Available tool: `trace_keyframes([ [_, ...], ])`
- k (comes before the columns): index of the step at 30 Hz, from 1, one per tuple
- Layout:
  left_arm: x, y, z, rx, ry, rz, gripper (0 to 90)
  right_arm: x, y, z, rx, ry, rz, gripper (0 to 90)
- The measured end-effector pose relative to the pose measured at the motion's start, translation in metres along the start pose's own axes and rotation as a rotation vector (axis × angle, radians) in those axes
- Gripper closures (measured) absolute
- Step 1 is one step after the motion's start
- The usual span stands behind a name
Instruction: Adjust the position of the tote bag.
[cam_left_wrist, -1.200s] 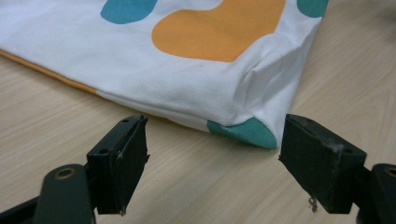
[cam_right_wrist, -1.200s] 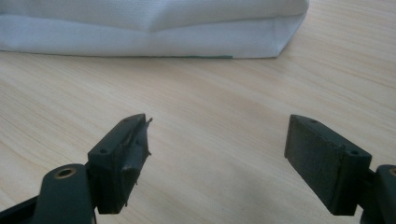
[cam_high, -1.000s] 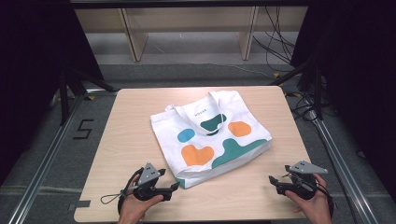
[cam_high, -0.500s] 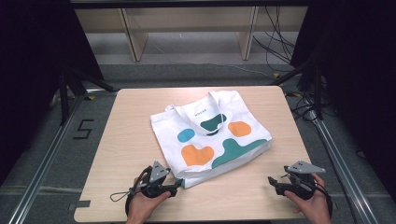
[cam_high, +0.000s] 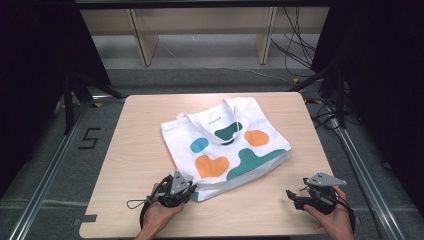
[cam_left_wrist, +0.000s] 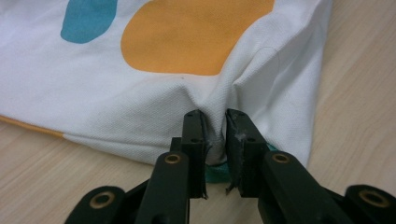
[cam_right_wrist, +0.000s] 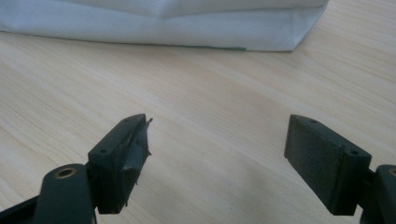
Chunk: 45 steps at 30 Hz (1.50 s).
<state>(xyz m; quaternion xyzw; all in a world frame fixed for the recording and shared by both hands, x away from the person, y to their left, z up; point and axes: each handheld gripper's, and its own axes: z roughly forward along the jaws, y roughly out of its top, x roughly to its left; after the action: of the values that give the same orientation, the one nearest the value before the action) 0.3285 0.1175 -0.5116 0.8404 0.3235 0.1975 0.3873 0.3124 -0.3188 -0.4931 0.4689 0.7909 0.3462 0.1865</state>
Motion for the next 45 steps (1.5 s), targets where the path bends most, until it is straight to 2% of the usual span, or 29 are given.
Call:
trace_keyframes([
  [1, -0.001, 0.001, 0.000, -0.005, -0.009, -0.003, 78.4, -0.004, 0.001, 0.001, -0.017, -0.004, -0.051, 22.8],
  [6, -0.011, 0.004, 0.002, -0.005, -0.081, 0.017, 80.8, -0.004, 0.001, 0.001, -0.012, 0.000, -0.049, 22.9],
  [7, -0.014, 0.005, 0.003, -0.004, -0.087, 0.021, 80.8, -0.006, 0.001, 0.003, -0.026, 0.003, -0.075, 22.9],
  [12, -0.027, 0.010, 0.008, -0.018, -0.113, 0.043, 80.9, -0.005, 0.001, 0.003, -0.021, 0.013, -0.067, 23.7],
  [14, -0.038, 0.015, 0.015, -0.026, -0.141, 0.053, 80.9, -0.004, 0.001, 0.002, -0.022, 0.008, -0.056, 24.0],
  [15, -0.042, 0.016, 0.018, -0.033, -0.147, 0.050, 80.9, -0.001, 0.000, 0.002, -0.014, 0.006, -0.024, 24.0],
  [18, -0.048, 0.020, 0.023, -0.033, -0.173, 0.060, 80.7, -0.003, 0.001, 0.003, -0.019, 0.013, -0.034, 24.0],
  [19, -0.055, 0.024, 0.028, -0.037, -0.187, 0.063, 80.6, -0.002, 0.002, 0.002, -0.014, 0.008, -0.007, 24.1],
  [20, -0.055, 0.024, 0.028, -0.037, -0.187, 0.063, 80.5, -0.002, 0.001, 0.001, -0.014, 0.016, -0.008, 24.2],
  [21, -0.062, 0.028, 0.031, -0.038, -0.202, 0.068, 80.4, -0.005, 0.002, 0.003, -0.031, 0.032, -0.028, 24.3],
  [22, -0.064, 0.029, 0.033, -0.036, -0.202, 0.079, 80.3, -0.005, 0.002, 0.003, -0.033, 0.036, -0.023, 24.3],
  [23, -0.067, 0.030, 0.034, -0.035, -0.205, 0.079, 80.2, -0.002, 0.002, 0.003, -0.031, 0.035, 0.014, 24.4],
  [25, -0.072, 0.032, 0.036, -0.041, -0.216, 0.070, 80.0, -0.003, 0.002, 0.001, -0.018, 0.038, 0.009, 27.1],
  [26, -0.072, 0.033, 0.036, -0.036, -0.216, 0.082, 80.0, -0.002, 0.003, 0.000, -0.040, 0.032, 0.023, 29.4],
  [27, -0.074, 0.034, 0.037, -0.036, -0.215, 0.077, 79.9, -0.006, 0.004, -0.001, -0.070, 0.019, -0.010, 29.8],
  [28, -0.073, 0.034, 0.037, -0.031, -0.208, 0.092, 79.9, -0.005, 0.004, -0.003, -0.075, 0.021, 0.031, 29.8],
  [29, -0.073, 0.035, 0.038, -0.035, -0.212, 0.096, 79.9, -0.009, 0.004, -0.004, -0.094, 0.038, 0.031, 30.0],
  [30, -0.075, 0.035, 0.038, -0.035, -0.220, 0.075, 79.9, -0.007, 0.004, -0.004, -0.084, 0.049, 0.099, 30.3],
  [31, -0.075, 0.035, 0.038, -0.035, -0.220, 0.075, 79.9, -0.007, 0.004, -0.004, -0.084, 0.049, 0.099, 30.3],
  [32, -0.076, 0.035, 0.039, -0.038, -0.217, 0.080, 79.8, -0.011, 0.004, -0.002, -0.085, 0.070, 0.092, 30.2],
  [33, -0.078, 0.036, 0.040, -0.038, -0.231, 0.074, 79.6, -0.009, 0.005, -0.001, -0.079, 0.076, 0.108, 30.1],
  [36, -0.081, 0.036, 0.040, -0.037, -0.227, 0.075, 79.3, -0.004, 0.008, -0.001, -0.079, 0.076, 0.112, 29.7],
  [37, -0.081, 0.036, 0.040, -0.044, -0.226, 0.082, 79.2, 0.002, 0.012, 0.000, -0.095, 0.104, 0.120, 29.8],
  [38, -0.082, 0.036, 0.040, -0.044, -0.227, 0.073, 79.2, 0.002, 0.012, 0.000, -0.095, 0.104, 0.120, 29.8],
  [39, -0.082, 0.037, 0.040, -0.039, -0.231, 0.082, 79.2, 0.003, 0.014, 0.001, -0.101, 0.120, 0.082, 29.8],
  [40, -0.082, 0.037, 0.040, -0.046, -0.224, 0.078, 79.2, 0.008, 0.016, 0.002, -0.103, 0.131, 0.075, 29.8],
  [41, -0.082, 0.036, 0.040, -0.048, -0.224, 0.078, 79.2, 0.017, 0.019, 0.003, -0.100, 0.153, 0.099, 29.8],
  [42, -0.082, 0.036, 0.040, -0.048, -0.223, 0.078, 79.1, 0.022, 0.022, 0.004, -0.107, 0.174, 0.094, 30.4],
  [45, -0.082, 0.037, 0.039, -0.038, -0.216, 0.086, 79.0, 0.031, 0.029, 0.008, -0.090, 0.192, 0.100, 31.7],
])
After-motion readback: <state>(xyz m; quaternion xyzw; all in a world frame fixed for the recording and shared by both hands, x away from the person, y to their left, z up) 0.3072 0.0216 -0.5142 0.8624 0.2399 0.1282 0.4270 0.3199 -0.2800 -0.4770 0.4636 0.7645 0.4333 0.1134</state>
